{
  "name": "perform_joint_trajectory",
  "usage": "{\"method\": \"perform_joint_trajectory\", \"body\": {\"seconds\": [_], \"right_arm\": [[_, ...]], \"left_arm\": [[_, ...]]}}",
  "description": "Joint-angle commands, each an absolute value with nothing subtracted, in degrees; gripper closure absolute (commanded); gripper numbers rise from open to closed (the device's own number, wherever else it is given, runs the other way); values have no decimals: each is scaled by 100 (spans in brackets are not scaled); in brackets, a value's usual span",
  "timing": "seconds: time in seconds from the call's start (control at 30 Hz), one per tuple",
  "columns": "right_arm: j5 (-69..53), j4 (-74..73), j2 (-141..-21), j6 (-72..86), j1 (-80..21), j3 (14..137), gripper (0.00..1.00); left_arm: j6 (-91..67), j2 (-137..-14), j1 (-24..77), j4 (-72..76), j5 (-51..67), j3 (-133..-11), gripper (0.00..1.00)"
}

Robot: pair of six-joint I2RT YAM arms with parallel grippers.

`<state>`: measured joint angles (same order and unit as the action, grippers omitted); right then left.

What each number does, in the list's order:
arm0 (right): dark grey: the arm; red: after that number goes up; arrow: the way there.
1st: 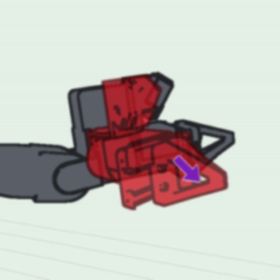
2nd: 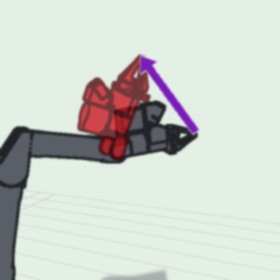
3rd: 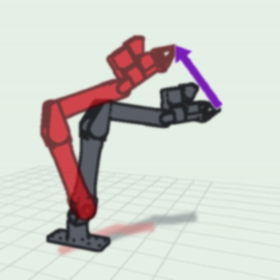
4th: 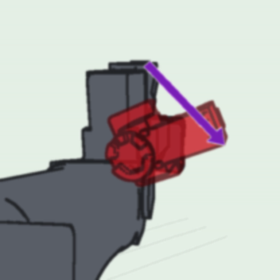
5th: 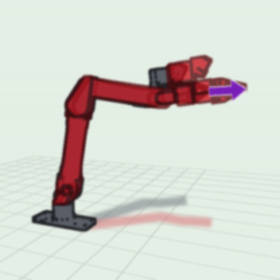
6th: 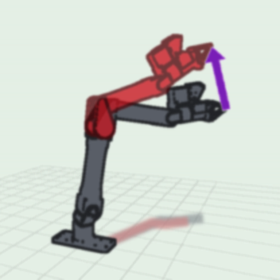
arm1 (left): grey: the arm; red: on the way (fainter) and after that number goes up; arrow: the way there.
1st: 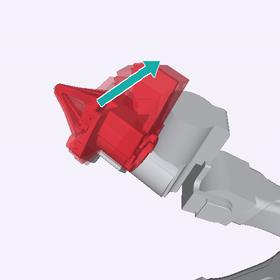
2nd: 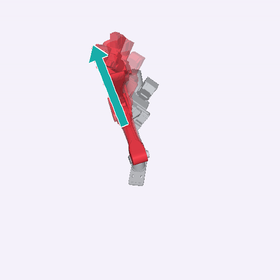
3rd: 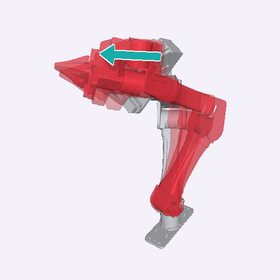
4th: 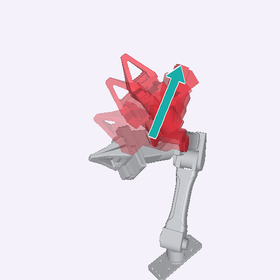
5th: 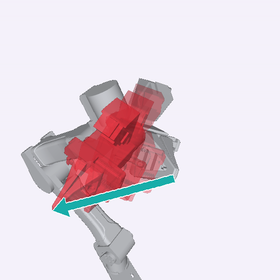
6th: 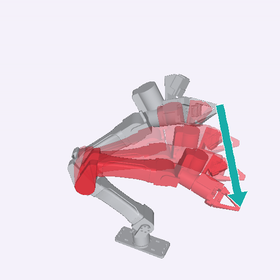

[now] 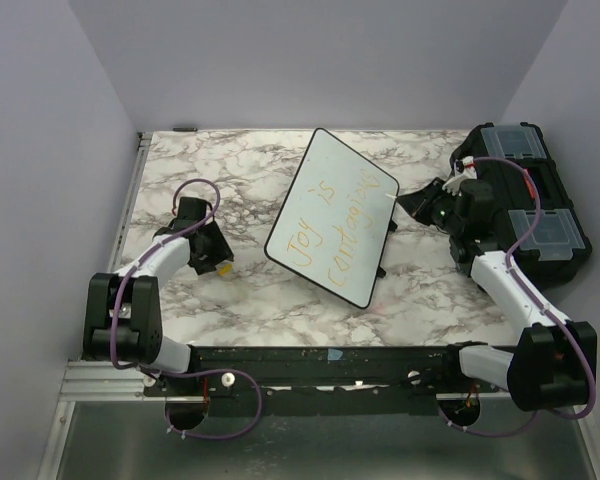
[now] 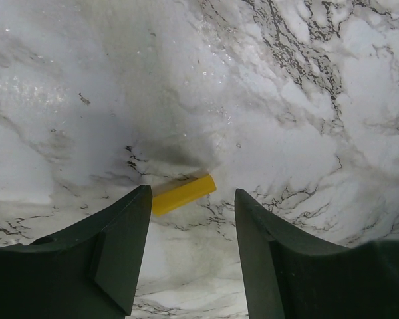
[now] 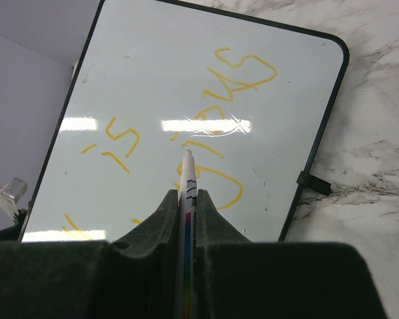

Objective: Write a sentence on the whiteboard
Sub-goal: Pick up the pen cap from the center of the board.

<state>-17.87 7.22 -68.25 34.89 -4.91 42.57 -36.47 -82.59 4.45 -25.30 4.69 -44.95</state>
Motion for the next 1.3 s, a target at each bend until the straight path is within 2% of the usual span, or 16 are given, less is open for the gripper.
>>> {"method": "perform_joint_trajectory", "body": {"seconds": [0.0,0.6,1.03,1.27], "right_arm": [[-1917,818,-6790,3461,-510,4192,99],[-1883,754,-6751,3411,-510,4131,99],[-1925,743,-6757,3403,-511,4128,99],[-1986,749,-6783,3402,-510,4125,99]], "left_arm": [[-3838,-8354,448,-2363,688,-4507,47],[-4304,-8568,1413,-2501,1024,-4743,53],[-4568,-8954,1749,-2728,509,-5018,60],[-5081,-9117,1849,-3002,246,-5295,73]]}}
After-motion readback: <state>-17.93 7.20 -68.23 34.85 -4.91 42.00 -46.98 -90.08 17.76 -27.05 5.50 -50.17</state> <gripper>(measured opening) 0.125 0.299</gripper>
